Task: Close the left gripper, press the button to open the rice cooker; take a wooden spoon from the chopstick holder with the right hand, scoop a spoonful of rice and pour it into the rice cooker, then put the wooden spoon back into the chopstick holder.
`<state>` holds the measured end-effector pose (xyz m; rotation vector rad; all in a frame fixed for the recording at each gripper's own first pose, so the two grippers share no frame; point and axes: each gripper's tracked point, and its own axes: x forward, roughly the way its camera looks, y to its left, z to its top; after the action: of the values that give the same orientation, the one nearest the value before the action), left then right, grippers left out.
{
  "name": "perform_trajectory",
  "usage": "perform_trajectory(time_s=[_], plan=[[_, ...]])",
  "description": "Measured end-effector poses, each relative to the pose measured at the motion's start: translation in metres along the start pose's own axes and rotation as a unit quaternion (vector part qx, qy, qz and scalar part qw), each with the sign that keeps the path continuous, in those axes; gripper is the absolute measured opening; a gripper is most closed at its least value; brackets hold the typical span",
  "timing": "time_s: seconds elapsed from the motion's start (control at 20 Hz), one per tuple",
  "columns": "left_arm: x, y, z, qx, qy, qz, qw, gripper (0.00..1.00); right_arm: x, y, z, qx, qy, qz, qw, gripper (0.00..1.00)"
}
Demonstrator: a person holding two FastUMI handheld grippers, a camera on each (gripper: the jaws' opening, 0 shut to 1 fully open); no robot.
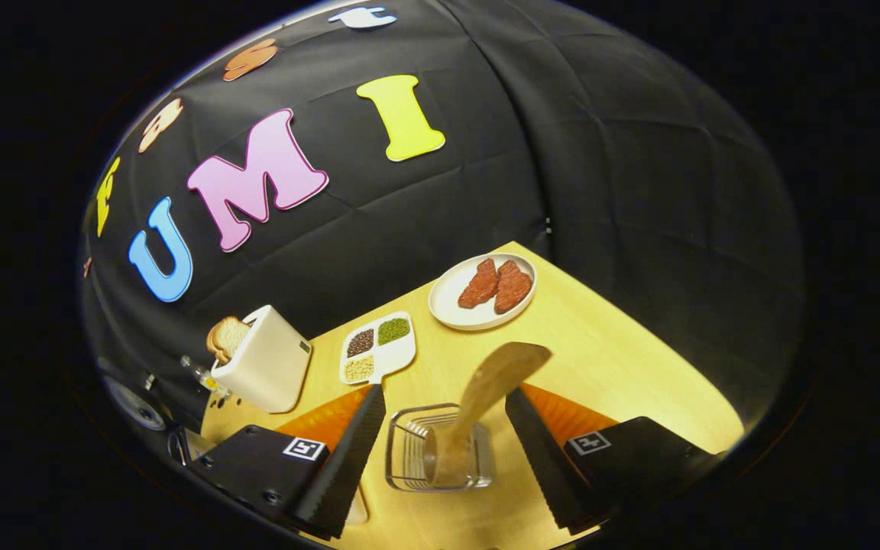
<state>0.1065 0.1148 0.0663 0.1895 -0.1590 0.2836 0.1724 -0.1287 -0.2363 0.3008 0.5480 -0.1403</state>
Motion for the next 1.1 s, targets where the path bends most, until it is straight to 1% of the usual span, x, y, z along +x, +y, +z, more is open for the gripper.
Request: perform_trajectory(time_s=[0.05, 0.15, 0.25, 0.3, 0.35, 0.4, 0.45, 0.5, 0.55, 0.6, 0.65, 0.7, 0.75, 0.8, 0.85, 0.9, 1.0, 1.05, 1.1], plan=[[0.01, 0.003, 0.004, 0.0, -0.013, -0.006, 1.0, 0.92, -0.012, -0.004, 0.005, -0.005, -0.009, -0.007, 1.0, 0.99], [0.031, 0.011, 0.011, -0.002, -0.037, -0.014, 0.999, 0.98, -0.039, -0.01, 0.016, -0.009, -0.026, -0.019, 0.999, 0.98], [0.053, 0.018, 0.014, -0.004, -0.061, -0.024, 0.998, 0.99, -0.064, -0.014, 0.025, -0.013, -0.041, -0.03, 0.999, 0.99], [0.065, 0.021, 0.014, -0.006, -0.069, -0.031, 0.997, 0.99, -0.077, -0.013, 0.028, -0.015, -0.049, -0.034, 0.998, 0.99], [0.079, 0.024, 0.011, -0.008, -0.073, -0.037, 0.997, 0.96, -0.091, -0.011, 0.032, -0.019, -0.058, -0.038, 0.997, 0.99], [0.091, 0.028, 0.007, -0.006, -0.072, -0.039, 0.997, 0.99, -0.102, -0.01, 0.035, -0.022, -0.066, -0.043, 0.997, 0.99], [0.103, 0.033, 0.0, -0.007, -0.067, -0.04, 0.997, 0.96, -0.116, -0.007, 0.036, -0.025, -0.076, -0.047, 0.996, 0.99], [0.114, 0.038, -0.003, -0.014, -0.063, -0.04, 0.997, 0.99, -0.127, -0.003, 0.036, -0.027, -0.082, -0.046, 0.995, 0.98], [0.125, 0.04, -0.008, -0.024, -0.055, -0.042, 0.997, 0.95, -0.137, 0.003, 0.033, -0.031, -0.084, -0.043, 0.995, 0.98], [0.135, 0.041, -0.013, -0.031, -0.046, -0.044, 0.997, 0.98, -0.144, 0.007, 0.026, -0.038, -0.081, -0.042, 0.995, 0.98], [0.142, 0.043, -0.019, -0.03, -0.038, -0.044, 0.998, 0.96, -0.149, 0.008, 0.021, -0.044, -0.077, -0.043, 0.995, 0.98], [0.148, 0.043, -0.025, -0.024, -0.028, -0.044, 0.998, 0.96, -0.151, 0.012, 0.019, -0.055, -0.077, -0.05, 0.994, 0.98], [0.149, 0.04, -0.031, -0.02, -0.018, -0.049, 0.998, 0.98, -0.155, 0.009, 0.021, -0.067, -0.087, -0.06, 0.992, 0.98], [0.15, 0.032, -0.032, -0.024, -0.011, -0.061, 0.998, 0.97, -0.158, 0.007, 0.023, -0.077, -0.094, -0.067, 0.99, 0.99], [0.148, 0.026, -0.036, -0.027, -0.001, -0.065, 0.998, 0.98, -0.159, 0.01, 0.024, -0.082, -0.096, -0.067, 0.99, 0.98], [0.146, 0.029, -0.034, -0.027, 0.002, -0.06, 0.998, 0.95, -0.157, 0.013, 0.023, -0.083, -0.094, -0.063, 0.99, 0.98], [0.134, 0.027, -0.038, -0.025, 0.028, -0.053, 0.998, 0.95, -0.152, 0.016, 0.023, -0.079, -0.091, -0.059, 0.991, 0.99], [0.126, 0.026, -0.042, -0.029, 0.044, -0.05, 0.997, 0.98, -0.149, 0.018, 0.022, -0.077, -0.088, -0.057, 0.991, 0.99], [0.116, 0.025, -0.044, -0.034, 0.06, -0.049, 0.996, 0.98, -0.146, 0.022, 0.019, -0.076, -0.085, -0.052, 0.992, 0.99]])
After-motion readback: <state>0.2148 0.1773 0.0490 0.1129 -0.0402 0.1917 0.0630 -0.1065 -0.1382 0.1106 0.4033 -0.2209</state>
